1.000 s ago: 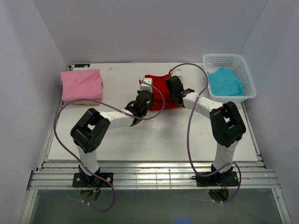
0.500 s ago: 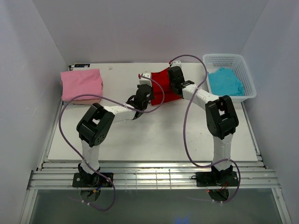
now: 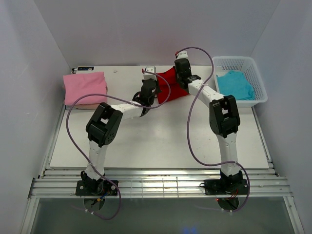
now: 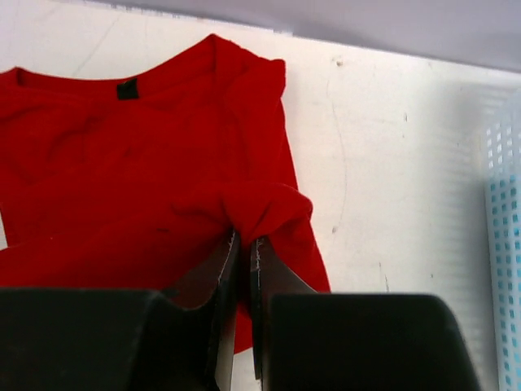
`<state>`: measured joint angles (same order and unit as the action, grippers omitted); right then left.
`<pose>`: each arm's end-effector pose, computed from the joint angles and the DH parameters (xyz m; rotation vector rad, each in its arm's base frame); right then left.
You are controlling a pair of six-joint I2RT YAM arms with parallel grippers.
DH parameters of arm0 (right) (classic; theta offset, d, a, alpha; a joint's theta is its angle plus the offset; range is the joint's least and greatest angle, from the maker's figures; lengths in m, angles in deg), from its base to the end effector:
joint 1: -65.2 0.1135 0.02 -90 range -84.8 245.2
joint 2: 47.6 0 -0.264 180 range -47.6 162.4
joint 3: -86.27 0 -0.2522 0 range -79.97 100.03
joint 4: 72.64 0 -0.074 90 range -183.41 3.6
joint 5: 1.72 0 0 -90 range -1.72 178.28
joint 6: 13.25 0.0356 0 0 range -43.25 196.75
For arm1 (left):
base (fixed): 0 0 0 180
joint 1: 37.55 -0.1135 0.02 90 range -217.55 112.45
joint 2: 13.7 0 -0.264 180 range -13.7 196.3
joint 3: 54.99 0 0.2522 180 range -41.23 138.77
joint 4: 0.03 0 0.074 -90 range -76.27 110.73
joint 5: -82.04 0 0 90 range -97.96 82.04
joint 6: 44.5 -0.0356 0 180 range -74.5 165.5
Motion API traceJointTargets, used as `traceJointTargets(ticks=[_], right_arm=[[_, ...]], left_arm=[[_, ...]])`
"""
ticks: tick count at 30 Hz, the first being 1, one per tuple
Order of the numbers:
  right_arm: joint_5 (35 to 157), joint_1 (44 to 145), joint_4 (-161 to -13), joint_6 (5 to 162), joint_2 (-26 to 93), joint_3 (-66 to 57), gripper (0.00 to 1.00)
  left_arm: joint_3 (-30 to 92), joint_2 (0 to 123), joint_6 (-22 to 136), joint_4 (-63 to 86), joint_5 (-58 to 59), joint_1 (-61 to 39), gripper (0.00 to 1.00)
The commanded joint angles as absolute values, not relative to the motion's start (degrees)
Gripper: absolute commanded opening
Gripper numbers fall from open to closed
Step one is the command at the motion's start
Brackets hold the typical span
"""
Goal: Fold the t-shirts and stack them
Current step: Fold the tshirt
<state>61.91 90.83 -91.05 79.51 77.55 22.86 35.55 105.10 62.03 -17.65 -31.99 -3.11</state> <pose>0.4719 0.2088 0.2438 -0.1133 1.9892 -0.1514 0.3991 -0.2561 0.2058 -0.0323 1.7484 -0.2839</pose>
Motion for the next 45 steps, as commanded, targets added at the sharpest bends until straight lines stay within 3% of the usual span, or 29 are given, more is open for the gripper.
traceJointTargets(ticks=[1,5,7,8,9,11,12,15,17,23,25,26,27,29,31,33,35,36,45], right_arm=[[62.17,89.29,-88.95,77.72,81.15,29.8,0.08],[63.93,88.23,-87.12,77.01,87.65,34.99,0.08],[69.1,87.18,-80.99,76.66,89.59,35.61,0.3],[71.9,86.74,-78.35,74.92,91.6,35.52,0.48],[74.11,86.3,-76.14,74.29,92.67,36.04,0.67],[75.96,84.9,-73.23,74.55,95.04,37.97,0.77],[76.58,84.37,-72.44,76.12,95.22,38.59,0.87],[76.24,82.87,-67.79,78.24,92.08,35.18,0.99],[76.5,82.43,-61.14,78.77,87.26,27.02,0.9],[79.66,82.69,-56.88,78.59,80.47,15.33,0.9],[81.5,82.96,-54.94,79.12,78.71,12.68,0.98],[82.03,82.96,-54.85,79.82,78.27,11.19,0.94],[82.65,83.04,-54.68,80.09,77.92,10.48,0.82],[83.27,83.22,-54.41,80.52,76.95,9.16,0.67],[83.88,83.48,-55.2,80.97,75.9,7.84,0.35],[83.89,83.57,-55.9,81.58,74.75,5.83,0.08],[83.36,83.75,-56.79,81.67,72.47,3.89,0.08],[82.75,83.75,-56.44,81.93,71.51,1.18,0.08],[78.09,84.19,-58.44,81.93,63.68,-7.28,0.08]], left_arm=[[40.24,107.84,61.75,-18.44,-30.46,-4.94,0.0],[44.72,113.55,61.93,-18.79,-30.89,-6.25,0.0],[48.83,118.1,61.14,-19.05,-32.9,-7.04,0.02],[50.34,119.52,60.71,-19.05,-33.79,-7.05,0.25],[51.75,120.67,59.31,-19.49,-35.54,-7.05,0.35],[54.39,122.34,57.37,-21.07,-39.32,-7.13,0.5],[54.83,122.18,56.23,-22.9,-40.2,-7.14,0.56],[55.02,119.9,53.32,-26.07,-42.58,-7.14,0.62],[53.09,117.97,52.79,-27.4,-43.2,-7.05,0.62],[46.24,111.11,56.64,-29.51,-43.12,-6.78,0.63],[43.33,109.0,58.14,-29.42,-40.66,-6.7,0.63],[42.37,108.47,59.98,-29.42,-39.17,-6.61,0.63],[41.31,108.2,60.69,-29.42,-35.07,-6.52,0.62],[41.39,108.99,62.01,-29.16,-31.18,-6.26,0.6],[43.75,111.87,62.37,-28.03,-25.3,-5.99,0.53],[46.3,114.16,63.68,-25.39,-21.25,-5.99,0.26],[49.99,117.5,63.95,-23.81,-15.36,-5.91,0.03],[51.05,118.47,64.74,-23.45,-14.3,-5.9,0.0],[56.59,124.72,68.43,-21.43,-8.31,-5.9,0.0]])
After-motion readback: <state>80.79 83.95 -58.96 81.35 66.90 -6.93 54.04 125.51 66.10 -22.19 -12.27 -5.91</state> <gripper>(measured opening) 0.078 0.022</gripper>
